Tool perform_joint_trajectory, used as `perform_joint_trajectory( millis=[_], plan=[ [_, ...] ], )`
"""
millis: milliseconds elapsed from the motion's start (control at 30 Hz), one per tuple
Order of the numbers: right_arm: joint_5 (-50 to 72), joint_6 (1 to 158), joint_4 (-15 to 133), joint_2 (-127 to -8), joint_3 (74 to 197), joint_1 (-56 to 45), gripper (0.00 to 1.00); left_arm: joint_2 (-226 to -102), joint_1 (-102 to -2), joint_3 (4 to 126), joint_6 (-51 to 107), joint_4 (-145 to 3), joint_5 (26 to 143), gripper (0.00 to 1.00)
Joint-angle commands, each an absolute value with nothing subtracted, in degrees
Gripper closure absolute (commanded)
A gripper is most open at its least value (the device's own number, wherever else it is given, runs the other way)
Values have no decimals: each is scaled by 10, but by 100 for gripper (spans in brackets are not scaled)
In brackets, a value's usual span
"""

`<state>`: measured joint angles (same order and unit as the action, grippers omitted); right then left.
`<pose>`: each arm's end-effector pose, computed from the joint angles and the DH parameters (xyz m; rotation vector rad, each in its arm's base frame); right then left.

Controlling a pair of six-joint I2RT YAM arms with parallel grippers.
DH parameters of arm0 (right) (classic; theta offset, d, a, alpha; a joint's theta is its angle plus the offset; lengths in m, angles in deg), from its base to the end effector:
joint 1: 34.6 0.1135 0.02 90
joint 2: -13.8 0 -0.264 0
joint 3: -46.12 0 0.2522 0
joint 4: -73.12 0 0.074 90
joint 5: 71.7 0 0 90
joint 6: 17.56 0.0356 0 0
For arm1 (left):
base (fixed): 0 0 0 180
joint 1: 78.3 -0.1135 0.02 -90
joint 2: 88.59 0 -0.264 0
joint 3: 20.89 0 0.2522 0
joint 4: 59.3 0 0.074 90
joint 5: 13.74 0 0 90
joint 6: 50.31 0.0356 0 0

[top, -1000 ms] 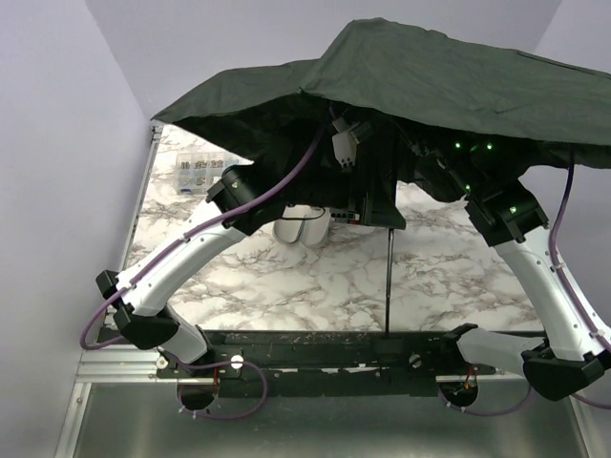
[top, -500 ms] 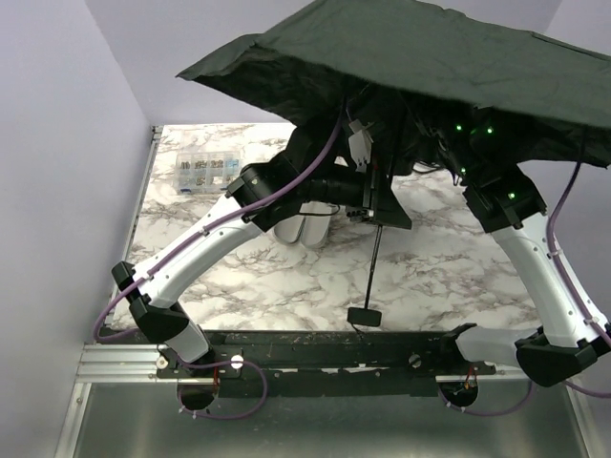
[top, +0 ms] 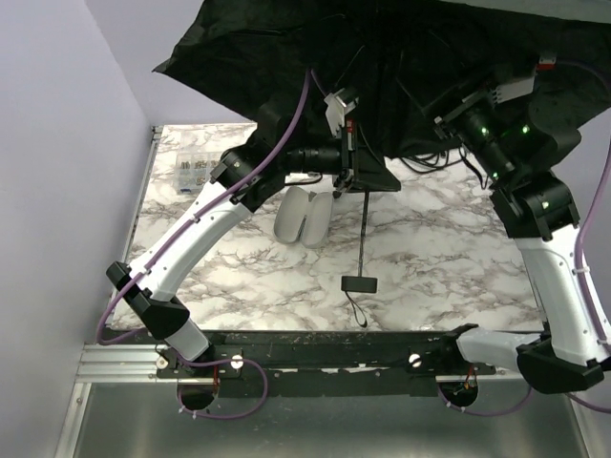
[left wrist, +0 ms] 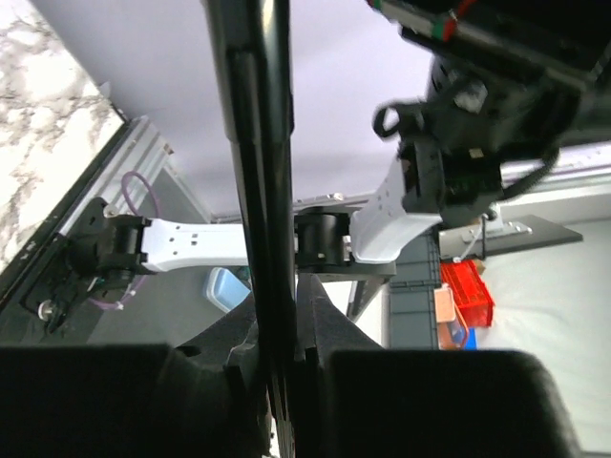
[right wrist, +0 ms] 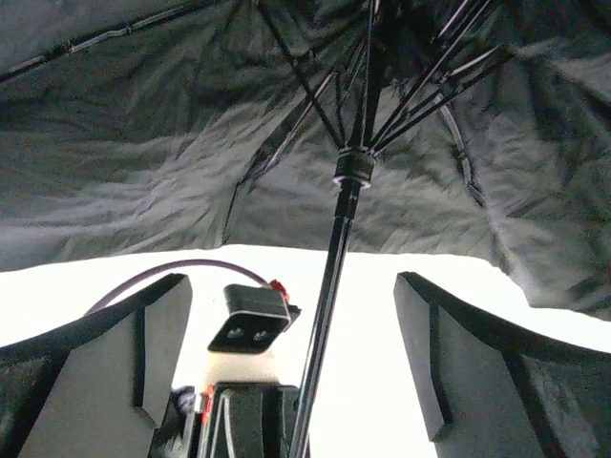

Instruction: Open the umbrella

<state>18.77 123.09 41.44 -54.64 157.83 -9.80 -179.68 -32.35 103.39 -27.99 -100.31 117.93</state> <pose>0.1944 0.0895 0.5539 0.3330 1.4181 1.0879 0.2164 -0.2578 0.5018 0.2842 2.1603 -1.9400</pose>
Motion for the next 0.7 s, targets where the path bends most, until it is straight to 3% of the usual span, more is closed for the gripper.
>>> perform_joint_trajectory(
  millis=[0, 133, 500, 667],
  plan=[
    [-33, 1309, 386, -603, 1626, -172, 9, -1786, -326, 1072, -289, -914, 1246, 100],
    [-172, 1389, 424, -655, 1663, -238, 20, -1786, -328, 1079, -294, -908, 1274, 100],
    [-235, 1496, 624, -674, 1603, -243, 45, -1776, -328, 1055, -301, -891, 1290, 100],
    [-240, 1500, 639, -685, 1613, -243, 56, -1783, -329, 1060, -304, -884, 1295, 100]
  ],
)
